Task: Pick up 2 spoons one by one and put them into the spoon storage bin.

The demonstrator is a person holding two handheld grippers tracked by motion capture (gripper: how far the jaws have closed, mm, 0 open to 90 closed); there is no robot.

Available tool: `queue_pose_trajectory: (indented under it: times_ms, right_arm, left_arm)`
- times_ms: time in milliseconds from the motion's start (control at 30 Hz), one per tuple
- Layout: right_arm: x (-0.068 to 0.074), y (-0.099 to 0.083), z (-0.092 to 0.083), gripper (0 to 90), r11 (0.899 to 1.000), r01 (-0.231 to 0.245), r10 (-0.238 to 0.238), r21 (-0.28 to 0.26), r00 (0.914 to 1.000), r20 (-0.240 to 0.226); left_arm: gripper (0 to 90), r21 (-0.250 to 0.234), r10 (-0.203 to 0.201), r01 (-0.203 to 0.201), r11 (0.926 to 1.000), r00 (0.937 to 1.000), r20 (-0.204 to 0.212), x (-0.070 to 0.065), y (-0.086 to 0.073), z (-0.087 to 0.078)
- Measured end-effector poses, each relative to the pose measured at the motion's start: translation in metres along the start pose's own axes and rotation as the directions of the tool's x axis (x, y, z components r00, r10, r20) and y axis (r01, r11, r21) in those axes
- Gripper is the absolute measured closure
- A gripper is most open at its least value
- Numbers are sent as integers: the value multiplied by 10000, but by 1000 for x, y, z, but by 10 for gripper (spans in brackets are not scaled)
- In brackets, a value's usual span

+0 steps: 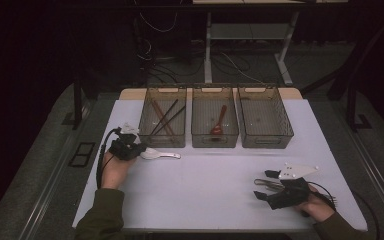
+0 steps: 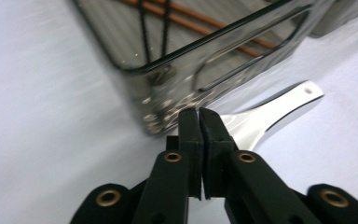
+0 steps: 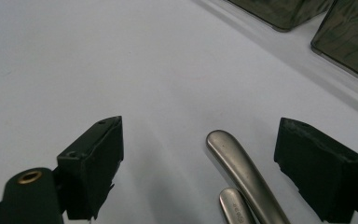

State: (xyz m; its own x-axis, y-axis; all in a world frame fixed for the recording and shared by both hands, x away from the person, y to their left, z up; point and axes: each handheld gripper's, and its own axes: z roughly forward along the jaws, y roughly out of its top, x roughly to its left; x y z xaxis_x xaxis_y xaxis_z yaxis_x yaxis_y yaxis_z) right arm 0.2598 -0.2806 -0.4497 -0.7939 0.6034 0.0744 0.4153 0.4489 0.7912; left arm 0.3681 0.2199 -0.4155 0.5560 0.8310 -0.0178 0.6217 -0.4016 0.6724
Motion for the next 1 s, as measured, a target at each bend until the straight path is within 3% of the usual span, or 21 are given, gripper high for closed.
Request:
queue_pose_trajectory:
  times_ms: [233, 400, 733, 1000]
  right_arm:
    - [0, 0, 0, 156, 10000, -4, 4, 13, 10000, 8]
    - [0, 0, 0, 156, 10000, -4, 4, 20, 10000, 6]
    - [0, 0, 0, 156, 10000, 25, -25, 9, 10000, 7]
    - [0, 0, 0, 156, 10000, 32, -32, 15, 10000, 7]
  left_arm:
    - [668, -37, -497, 497, 9988, 9987, 114, 7, -5, 3]
    - [622, 4, -661, 661, 9978, 9975, 245, 8, -6, 6]
    - [579, 360, -616, 598, 9976, 9968, 513, 7, -10, 11]
    - [572, 711, -113, 60, 9975, 9972, 743, 2, -12, 15]
